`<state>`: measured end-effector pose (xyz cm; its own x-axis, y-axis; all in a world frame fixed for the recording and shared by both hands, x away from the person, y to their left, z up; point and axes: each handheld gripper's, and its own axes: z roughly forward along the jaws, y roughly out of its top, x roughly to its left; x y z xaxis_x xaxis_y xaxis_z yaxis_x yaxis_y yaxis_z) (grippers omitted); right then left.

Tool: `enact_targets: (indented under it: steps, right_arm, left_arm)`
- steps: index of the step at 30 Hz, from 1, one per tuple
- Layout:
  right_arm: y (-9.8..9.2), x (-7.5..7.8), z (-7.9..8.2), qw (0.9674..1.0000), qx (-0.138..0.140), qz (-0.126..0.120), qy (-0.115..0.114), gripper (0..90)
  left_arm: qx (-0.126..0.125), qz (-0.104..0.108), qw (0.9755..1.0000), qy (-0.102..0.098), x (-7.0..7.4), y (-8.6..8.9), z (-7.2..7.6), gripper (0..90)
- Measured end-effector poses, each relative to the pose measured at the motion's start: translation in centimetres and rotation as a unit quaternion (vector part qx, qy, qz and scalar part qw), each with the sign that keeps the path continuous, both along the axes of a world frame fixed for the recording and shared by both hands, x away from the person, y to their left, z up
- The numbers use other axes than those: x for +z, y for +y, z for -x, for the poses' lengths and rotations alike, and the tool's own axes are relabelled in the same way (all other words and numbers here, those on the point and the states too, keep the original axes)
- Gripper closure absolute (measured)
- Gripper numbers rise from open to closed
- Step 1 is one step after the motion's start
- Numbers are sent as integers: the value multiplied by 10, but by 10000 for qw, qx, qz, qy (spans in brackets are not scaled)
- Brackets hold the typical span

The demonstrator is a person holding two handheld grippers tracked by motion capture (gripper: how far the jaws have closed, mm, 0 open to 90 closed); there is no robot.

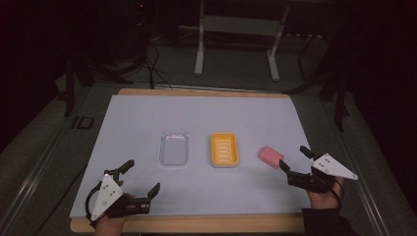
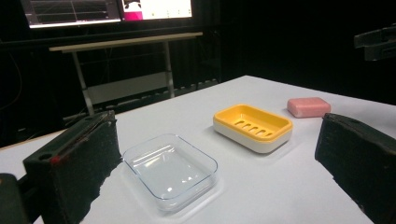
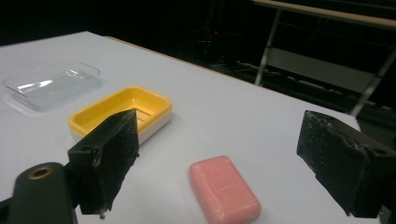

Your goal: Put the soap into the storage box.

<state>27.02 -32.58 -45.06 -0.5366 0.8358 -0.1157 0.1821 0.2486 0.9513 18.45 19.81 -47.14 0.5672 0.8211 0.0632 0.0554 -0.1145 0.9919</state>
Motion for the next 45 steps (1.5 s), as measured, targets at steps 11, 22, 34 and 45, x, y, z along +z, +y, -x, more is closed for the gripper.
enact_targets:
  steps: [11, 22, 34, 45]
  right_arm:
    - [11, -1, -4, 9989, 133, 353, -288, 116]
    - [13, 9, -20, 9965, -523, 572, 319, 128]
    - [0, 0, -49, 9659, -1311, 756, 2103, 138]
    - [-22, 0, -60, 9361, -1746, 770, 2955, 164]
  left_arm:
    - [63, -49, 9999, 63, -1, 0, -1, 4]
    - [100, -33, 9999, 138, -2, 2, -1, 3]
    - [100, -124, 9997, 205, -2, 1, -1, 3]
    - [119, -161, 9995, 236, -3, 0, -2, 3]
